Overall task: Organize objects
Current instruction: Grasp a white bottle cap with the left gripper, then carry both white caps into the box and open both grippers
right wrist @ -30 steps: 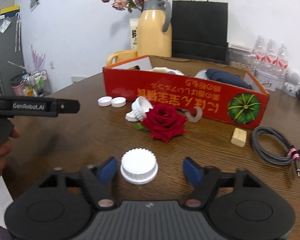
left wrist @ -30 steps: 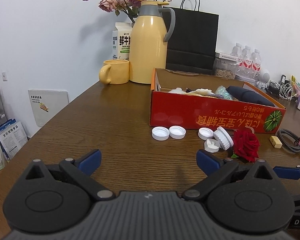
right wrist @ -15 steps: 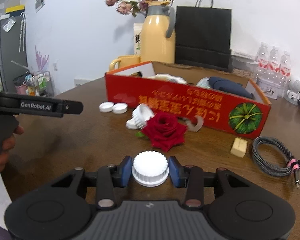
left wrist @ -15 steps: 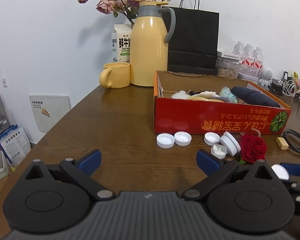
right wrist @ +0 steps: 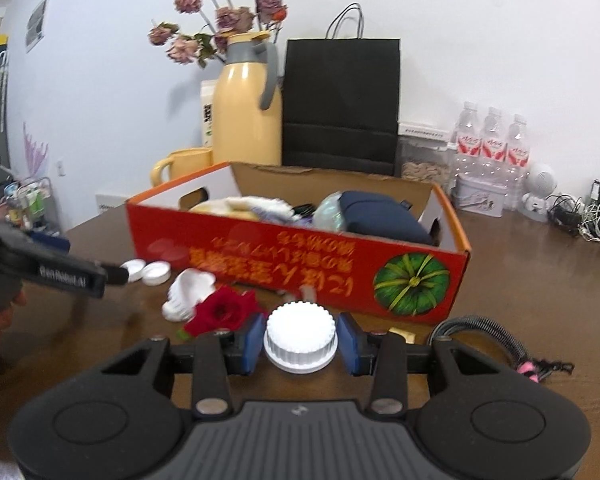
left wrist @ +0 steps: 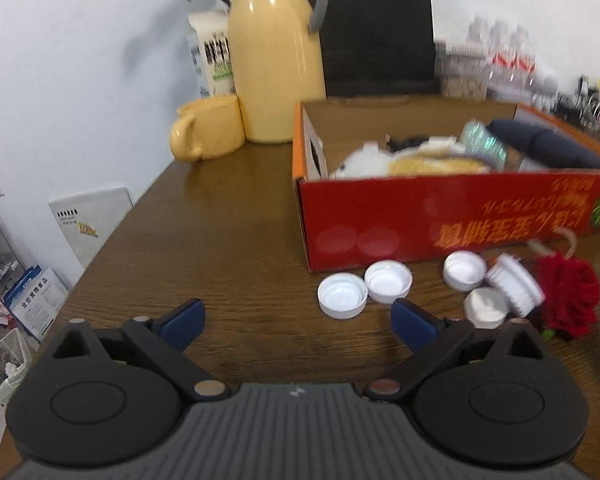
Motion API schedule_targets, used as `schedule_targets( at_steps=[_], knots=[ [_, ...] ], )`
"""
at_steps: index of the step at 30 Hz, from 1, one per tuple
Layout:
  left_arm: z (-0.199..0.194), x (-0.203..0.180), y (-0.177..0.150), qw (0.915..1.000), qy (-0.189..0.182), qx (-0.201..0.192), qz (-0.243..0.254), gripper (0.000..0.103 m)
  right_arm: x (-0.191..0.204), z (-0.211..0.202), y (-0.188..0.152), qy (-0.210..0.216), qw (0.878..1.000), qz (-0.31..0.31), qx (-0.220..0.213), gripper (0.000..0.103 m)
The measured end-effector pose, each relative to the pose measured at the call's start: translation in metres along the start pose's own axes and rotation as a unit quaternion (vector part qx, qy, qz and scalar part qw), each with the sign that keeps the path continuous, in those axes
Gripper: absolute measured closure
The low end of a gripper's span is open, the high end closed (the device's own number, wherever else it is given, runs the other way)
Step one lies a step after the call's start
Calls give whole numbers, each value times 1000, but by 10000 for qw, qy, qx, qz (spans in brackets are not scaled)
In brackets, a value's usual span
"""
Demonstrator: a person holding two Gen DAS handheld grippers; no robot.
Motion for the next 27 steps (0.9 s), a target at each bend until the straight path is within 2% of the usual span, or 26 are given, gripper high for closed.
schedule_targets(
  at_steps=[3,6,7,8,10,14,17,23,27],
  knots=[
    [7,-1,1,10000,-45,8,-55,15,-5,8,3,-23,10000,74,3,64],
    [10,-4,4,9997,-177,-88,-120,28,-6,12,2,-20,9999,113,23,64],
    [11,-6,4,9995,-261,-116,-160,36,-7,13,1,-15,9999,119,28,64],
    [10,-8,4,9991,-364,-138,-184,51,-7,13,0,-15,9999,125,25,64],
    [8,-13,4,9975,-644,-185,-239,73,-7,13,0,-21,9999,128,11,64],
    [4,-13,5,9965,-734,-245,-327,74,-6,14,-1,-35,9999,120,-12,64],
    [-1,-9,6,9963,-655,-359,-431,74,-5,12,0,-39,9999,106,-67,64],
    [-22,-2,18,9929,-570,-796,-670,74,-5,8,7,-28,9997,131,-205,64],
    [-39,-3,34,9877,-622,-1136,-879,74,-3,4,19,22,9993,109,-363,64]
  ],
)
Point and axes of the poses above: each gripper's, at about its wrist camera, not at the fingertips, and z roughly the way its jaws point, x to its left, y to its top, the point moved 10 cm from there along z, roughly the way its jaws point, and after that the axes turned 3 degrees about -x, right-handed, at the moved point
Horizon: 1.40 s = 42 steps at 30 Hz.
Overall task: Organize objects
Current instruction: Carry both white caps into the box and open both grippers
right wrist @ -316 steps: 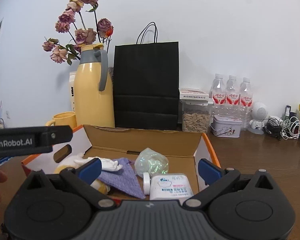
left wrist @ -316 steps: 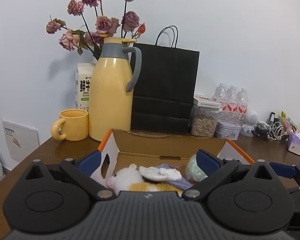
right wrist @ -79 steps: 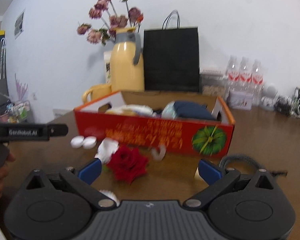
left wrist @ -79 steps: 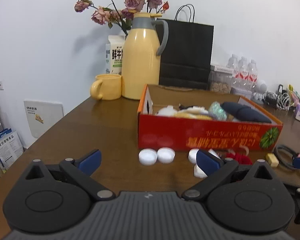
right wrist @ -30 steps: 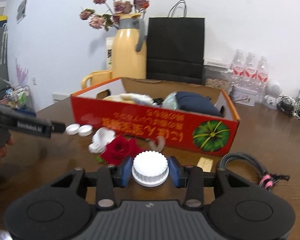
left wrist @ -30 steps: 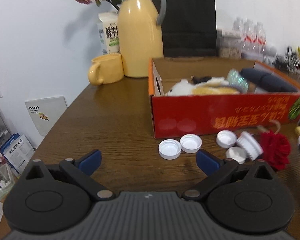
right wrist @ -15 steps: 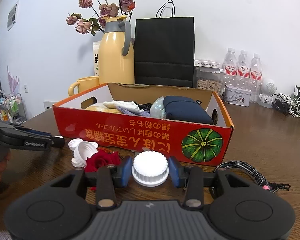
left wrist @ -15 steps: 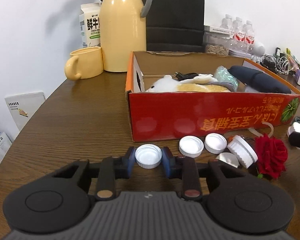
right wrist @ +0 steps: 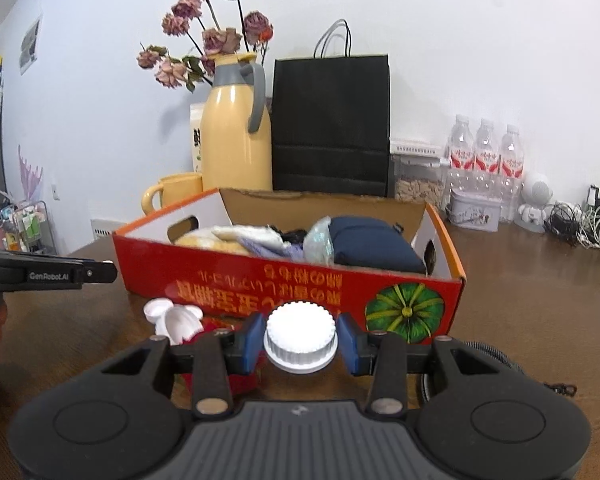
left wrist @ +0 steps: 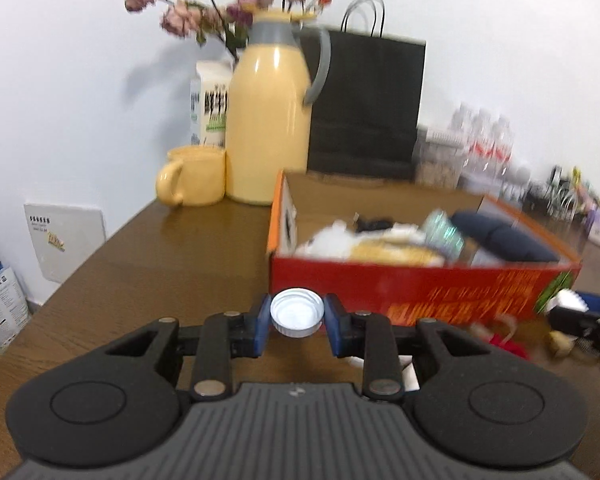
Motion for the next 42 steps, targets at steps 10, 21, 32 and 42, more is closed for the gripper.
schedule_targets(
  at_steps=[10,21,32,42],
  knots=[
    [6,-46,49,9981,-326,-518,47,74,10,16,55,-31,9984,-159,-539,64],
    [49,-49,105,9949,75,-892,-455,74,-4,81,93,-243,9976,78,-643,64],
    [91,-38,77,9984,202,-423,-316,74,-8,110,65,-183,9993,24,-334,64],
    [80,-42,73,9981,200,-547,-213,45,-9,101,60,-307,9990,98,-314,61]
  ],
)
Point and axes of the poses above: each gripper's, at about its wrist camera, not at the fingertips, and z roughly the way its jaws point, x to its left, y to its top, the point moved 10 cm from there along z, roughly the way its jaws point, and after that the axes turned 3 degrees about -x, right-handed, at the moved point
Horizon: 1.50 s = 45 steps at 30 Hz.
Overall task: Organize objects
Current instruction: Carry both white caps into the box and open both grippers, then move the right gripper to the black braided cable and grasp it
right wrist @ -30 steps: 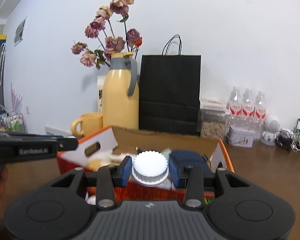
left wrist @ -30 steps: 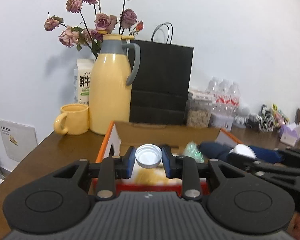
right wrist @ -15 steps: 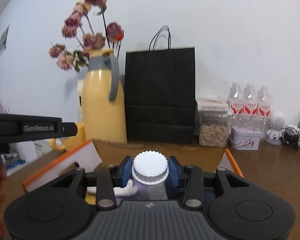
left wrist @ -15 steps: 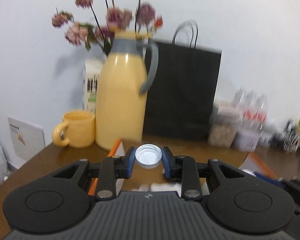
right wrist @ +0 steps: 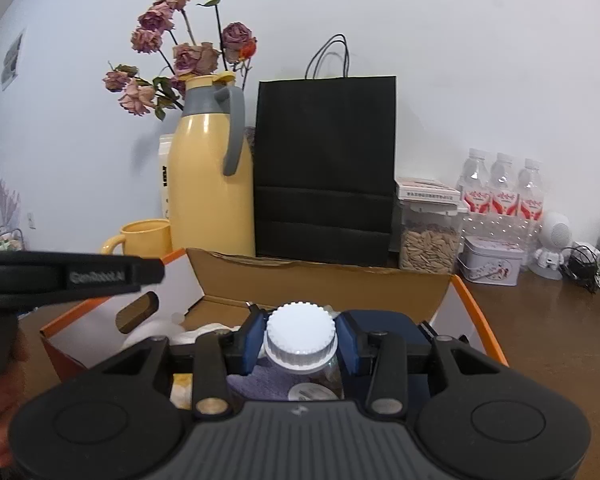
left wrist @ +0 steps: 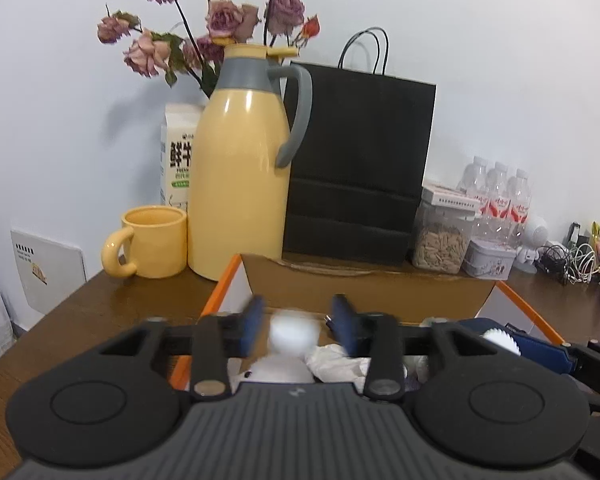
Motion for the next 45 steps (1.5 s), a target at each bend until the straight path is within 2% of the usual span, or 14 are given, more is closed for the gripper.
schedule_targets(
  at_steps=[1,2,3,4,8,20,24,33,45],
  knots=[
    [-2,1,1,10000,7,-51,-7,27,-1,-1,0,-13,10000,38,6,57],
    [-6,2,2,9999,7,-120,-16,11,-2,-3,0,-29,10000,72,-8,43],
    [-9,3,4,9998,23,-192,-25,5,-4,-5,0,-44,9999,106,-47,26],
    [-11,4,6,9996,52,-272,-42,0,-5,-7,1,-52,9998,136,-96,12],
    [-17,7,8,9992,75,-376,-94,0,-6,-14,4,-32,9995,185,-246,1],
    [-31,9,3,9990,111,-435,-24,0,-8,-26,3,-101,9995,105,-291,1],
    [-44,9,3,9987,20,-501,-12,0,-11,-38,1,-170,9993,67,-316,1],
    [-72,7,-19,9985,-157,-405,346,0,-13,-70,-16,-176,9992,-144,-333,0],
    [-84,24,-58,9993,-172,126,303,0,-39,-103,-46,-485,9988,-65,-101,0]
  ],
)
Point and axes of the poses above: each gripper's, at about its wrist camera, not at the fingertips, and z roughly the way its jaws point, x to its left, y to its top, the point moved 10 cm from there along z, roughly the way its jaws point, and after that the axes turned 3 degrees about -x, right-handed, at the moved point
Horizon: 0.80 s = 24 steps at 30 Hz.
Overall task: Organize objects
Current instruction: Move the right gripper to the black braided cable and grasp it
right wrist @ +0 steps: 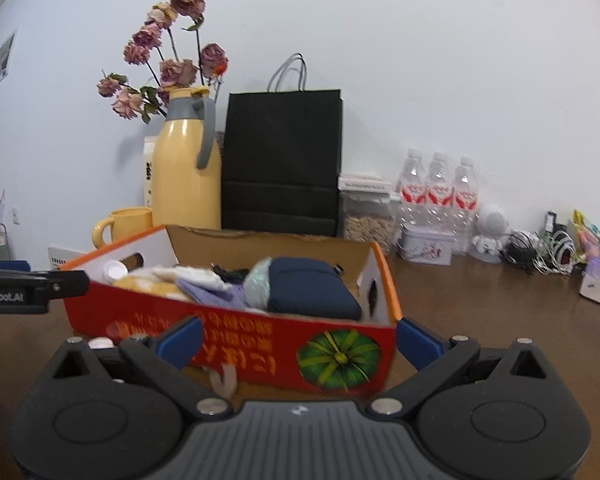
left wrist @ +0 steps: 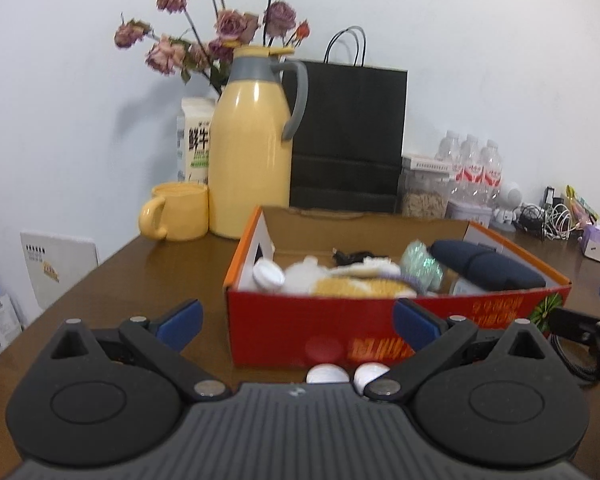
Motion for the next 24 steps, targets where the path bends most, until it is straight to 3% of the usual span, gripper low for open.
schedule_targets(
  at_steps=[8,15,20,24],
  knots=[
    [-6,4,-6,10000,25,44,-31,0,-26,-17,-26,-292,9989,-17,365,0],
    [-5,2,-6,10000,27,60,-16,0,-66,-24,-40,-405,9955,531,672,0],
    [-4,1,-7,9999,24,109,14,0,-79,-15,-49,-406,9943,188,970,0],
    [-3,1,-8,9999,29,129,19,0,-83,-1,-60,-29,9896,-202,1422,0]
  ],
)
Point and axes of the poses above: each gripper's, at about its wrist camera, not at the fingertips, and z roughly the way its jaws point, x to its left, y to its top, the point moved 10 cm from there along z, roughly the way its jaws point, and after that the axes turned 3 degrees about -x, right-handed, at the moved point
